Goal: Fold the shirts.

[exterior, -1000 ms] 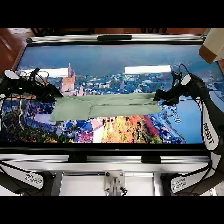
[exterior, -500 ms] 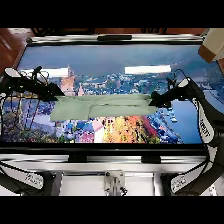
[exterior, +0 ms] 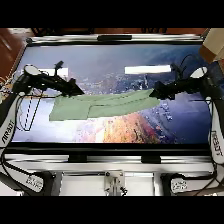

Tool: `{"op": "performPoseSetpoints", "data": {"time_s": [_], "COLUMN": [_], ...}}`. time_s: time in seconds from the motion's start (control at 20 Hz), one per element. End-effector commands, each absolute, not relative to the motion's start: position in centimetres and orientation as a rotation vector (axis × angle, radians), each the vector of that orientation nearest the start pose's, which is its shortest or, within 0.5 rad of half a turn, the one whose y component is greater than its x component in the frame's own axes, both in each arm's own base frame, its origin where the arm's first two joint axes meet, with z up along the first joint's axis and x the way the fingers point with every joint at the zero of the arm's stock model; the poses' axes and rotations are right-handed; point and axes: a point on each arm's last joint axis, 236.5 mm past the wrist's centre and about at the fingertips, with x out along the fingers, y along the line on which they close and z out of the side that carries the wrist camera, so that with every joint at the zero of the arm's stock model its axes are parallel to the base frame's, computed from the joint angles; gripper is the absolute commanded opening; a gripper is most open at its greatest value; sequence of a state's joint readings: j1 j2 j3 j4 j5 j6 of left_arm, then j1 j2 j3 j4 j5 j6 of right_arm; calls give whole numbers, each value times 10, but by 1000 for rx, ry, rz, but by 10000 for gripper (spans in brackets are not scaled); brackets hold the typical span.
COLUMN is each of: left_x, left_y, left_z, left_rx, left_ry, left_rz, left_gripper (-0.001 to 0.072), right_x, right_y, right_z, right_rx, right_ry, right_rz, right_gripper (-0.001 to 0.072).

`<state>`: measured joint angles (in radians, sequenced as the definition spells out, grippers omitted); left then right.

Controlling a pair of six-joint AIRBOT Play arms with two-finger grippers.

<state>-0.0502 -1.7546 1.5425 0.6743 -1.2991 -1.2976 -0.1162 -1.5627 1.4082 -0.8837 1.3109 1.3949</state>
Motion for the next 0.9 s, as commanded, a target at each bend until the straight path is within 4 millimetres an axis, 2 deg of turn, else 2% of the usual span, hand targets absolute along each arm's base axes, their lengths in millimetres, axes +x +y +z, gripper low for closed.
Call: {"op": "performPoseSetpoints", "data": {"time_s": [0.0,0.1,0.25,0.35,0.45,0.6,0.7,0.75,0.85], "left_x": [434,421,400,394,387,361,355,359,381], "left_y": [-294,-330,-365,-387,-411,-454,-465,-462,-442], "left_z": [14,14,13,7,-8,-36,-50,-51,-37], "left_rx": [-526,-525,-519,-530,-557,-676,-751,-755,-756], "left_ry": [1286,1288,1313,1309,1322,1414,1461,1458,1400], "left_rz": [-817,-825,-848,-837,-816,-846,-855,-856,-863], "left_gripper": [39,39,38,38,38,38,38,38,37], "right_x": [400,381,359,347,336,326,325,325,329], "right_y": [105,108,111,113,114,116,118,118,121], "right_z": [91,122,159,177,191,205,208,208,205], "right_rx": [541,526,516,514,512,514,524,527,495], "right_ry": [1260,1230,1171,1136,1112,1084,1079,1078,1067], "right_rz": [482,495,495,493,494,494,496,497,487], "right_gripper": [70,70,71,71,71,71,71,71,71]}}
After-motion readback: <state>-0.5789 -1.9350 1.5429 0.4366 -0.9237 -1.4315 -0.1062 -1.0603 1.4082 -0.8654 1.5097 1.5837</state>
